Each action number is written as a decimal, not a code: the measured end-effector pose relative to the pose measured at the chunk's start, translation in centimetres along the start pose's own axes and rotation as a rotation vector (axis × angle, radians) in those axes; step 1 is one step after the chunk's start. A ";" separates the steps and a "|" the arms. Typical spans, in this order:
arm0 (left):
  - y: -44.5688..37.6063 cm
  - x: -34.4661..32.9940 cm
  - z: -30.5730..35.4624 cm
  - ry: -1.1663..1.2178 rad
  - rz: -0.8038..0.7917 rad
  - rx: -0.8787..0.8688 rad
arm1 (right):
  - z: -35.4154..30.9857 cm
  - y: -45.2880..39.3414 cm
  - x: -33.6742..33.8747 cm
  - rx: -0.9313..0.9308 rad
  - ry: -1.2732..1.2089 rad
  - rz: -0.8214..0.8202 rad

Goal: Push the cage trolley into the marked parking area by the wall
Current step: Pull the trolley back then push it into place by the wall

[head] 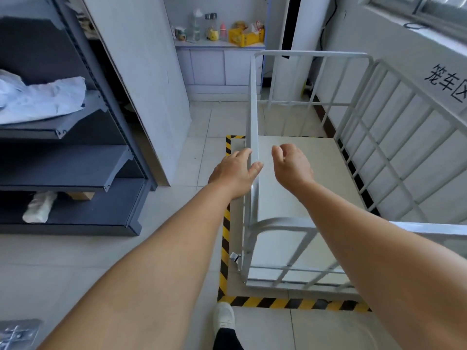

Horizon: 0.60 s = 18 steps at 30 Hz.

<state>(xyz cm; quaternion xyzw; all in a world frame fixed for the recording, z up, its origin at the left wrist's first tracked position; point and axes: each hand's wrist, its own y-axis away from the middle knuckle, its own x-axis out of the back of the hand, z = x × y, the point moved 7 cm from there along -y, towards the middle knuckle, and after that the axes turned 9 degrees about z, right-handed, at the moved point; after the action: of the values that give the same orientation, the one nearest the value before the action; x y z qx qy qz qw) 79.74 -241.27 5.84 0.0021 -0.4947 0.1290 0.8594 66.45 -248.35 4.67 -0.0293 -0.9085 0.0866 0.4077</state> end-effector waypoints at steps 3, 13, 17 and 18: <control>-4.1 0.6 -2.7 0.030 -0.014 -0.002 | -1.4 -3.5 -2.7 -0.027 -0.024 0.029; -18.9 1.7 -10.3 0.171 -0.071 0.056 | -5.6 -15.1 -8.9 -0.152 -0.093 0.101; -24.8 1.3 -11.4 0.210 -0.106 0.017 | -6.2 -19.3 -11.3 -0.200 -0.078 0.122; -26.4 1.3 -11.6 0.218 -0.117 0.005 | -6.4 -20.5 -11.9 -0.210 -0.077 0.127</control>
<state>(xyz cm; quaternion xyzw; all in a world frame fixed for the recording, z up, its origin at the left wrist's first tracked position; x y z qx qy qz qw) 96.17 -264.93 4.28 0.0193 -0.3970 0.0793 0.9142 79.56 -269.17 3.81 -0.1261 -0.9238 0.0179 0.3611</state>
